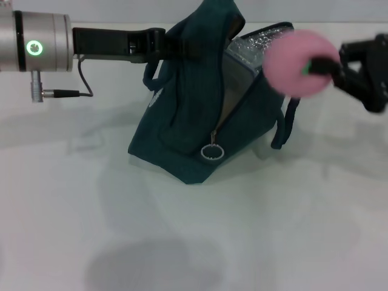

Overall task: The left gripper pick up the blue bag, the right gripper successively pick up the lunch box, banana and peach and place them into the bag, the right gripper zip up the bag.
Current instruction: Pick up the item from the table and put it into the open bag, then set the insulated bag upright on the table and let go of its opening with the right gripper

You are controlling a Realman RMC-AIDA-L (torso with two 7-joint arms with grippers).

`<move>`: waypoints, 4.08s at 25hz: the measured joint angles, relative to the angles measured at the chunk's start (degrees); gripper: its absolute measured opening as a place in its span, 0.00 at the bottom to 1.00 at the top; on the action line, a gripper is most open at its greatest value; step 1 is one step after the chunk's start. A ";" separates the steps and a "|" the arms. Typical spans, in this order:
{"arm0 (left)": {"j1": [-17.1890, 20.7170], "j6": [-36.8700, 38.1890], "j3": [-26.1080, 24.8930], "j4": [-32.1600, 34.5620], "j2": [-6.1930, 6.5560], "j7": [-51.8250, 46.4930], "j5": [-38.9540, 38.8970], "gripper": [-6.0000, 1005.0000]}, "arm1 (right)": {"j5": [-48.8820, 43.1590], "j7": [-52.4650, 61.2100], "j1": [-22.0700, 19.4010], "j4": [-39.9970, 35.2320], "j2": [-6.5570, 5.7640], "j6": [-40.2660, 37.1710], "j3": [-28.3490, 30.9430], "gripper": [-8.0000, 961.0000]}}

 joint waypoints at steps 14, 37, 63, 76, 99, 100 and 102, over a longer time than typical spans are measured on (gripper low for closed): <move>0.00 0.16 0.01 -0.01 -0.20 -0.27 -0.51 0.06 | 10.42 -14.01 5.71 10.35 0.26 24.60 -20.11 0.04; 0.41 0.15 0.01 -0.01 0.04 0.17 -0.28 0.06 | 23.18 -16.42 -5.59 2.09 -0.64 19.78 -23.60 0.67; 0.67 -0.48 -0.23 -0.10 0.15 0.18 -0.02 0.06 | 18.99 -22.96 1.79 20.92 -0.15 39.44 -19.87 0.90; 3.46 -0.26 -0.32 -1.20 0.55 1.04 -0.44 0.06 | 55.16 -49.22 -2.42 22.34 0.53 28.80 -22.12 0.90; 9.94 10.29 -0.46 -14.61 -1.38 11.84 -9.83 0.06 | 51.39 -37.86 -9.97 18.76 -0.94 21.35 -30.21 0.90; 9.94 9.76 -0.48 -14.63 -1.45 12.08 -9.99 0.06 | 48.79 -35.49 -9.94 18.63 -1.10 22.78 -30.15 0.90; 9.93 8.75 -0.49 -14.63 -1.52 12.39 -10.20 0.06 | 45.38 -32.10 -9.86 18.75 -1.44 24.07 -30.06 0.90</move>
